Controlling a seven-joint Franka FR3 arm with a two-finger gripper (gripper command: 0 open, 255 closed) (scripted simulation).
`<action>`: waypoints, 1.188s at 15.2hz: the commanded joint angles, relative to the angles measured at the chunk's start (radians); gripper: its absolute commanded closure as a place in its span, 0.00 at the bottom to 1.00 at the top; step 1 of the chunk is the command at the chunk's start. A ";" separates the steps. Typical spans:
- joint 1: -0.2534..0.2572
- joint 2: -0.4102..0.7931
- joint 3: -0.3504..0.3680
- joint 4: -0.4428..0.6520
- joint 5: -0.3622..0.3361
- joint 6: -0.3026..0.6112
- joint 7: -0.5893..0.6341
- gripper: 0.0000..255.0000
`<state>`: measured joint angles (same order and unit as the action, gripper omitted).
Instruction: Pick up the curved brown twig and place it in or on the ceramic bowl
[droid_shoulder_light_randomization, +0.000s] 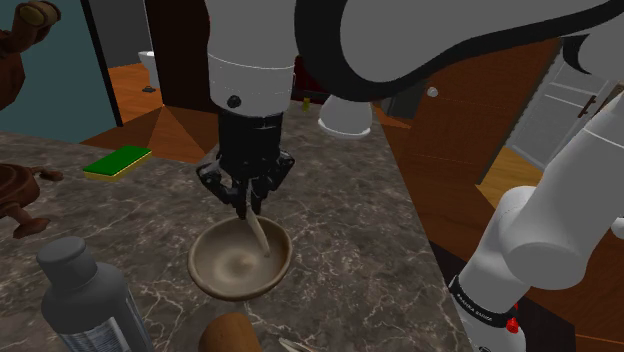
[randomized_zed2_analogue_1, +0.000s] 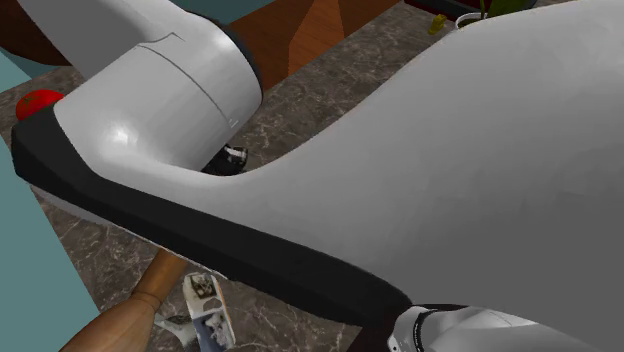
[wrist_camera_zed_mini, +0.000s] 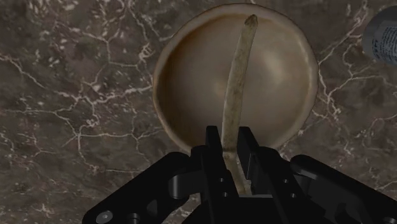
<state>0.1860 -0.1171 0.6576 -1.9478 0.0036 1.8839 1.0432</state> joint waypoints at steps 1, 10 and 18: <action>0.002 0.015 0.007 -0.011 -0.009 0.024 0.014 1.00; 0.004 0.044 0.015 -0.107 -0.029 0.142 0.034 1.00; 0.005 0.050 0.016 -0.119 -0.033 0.159 0.038 1.00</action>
<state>0.1900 -0.0682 0.6730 -2.0652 -0.0304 2.0430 1.0814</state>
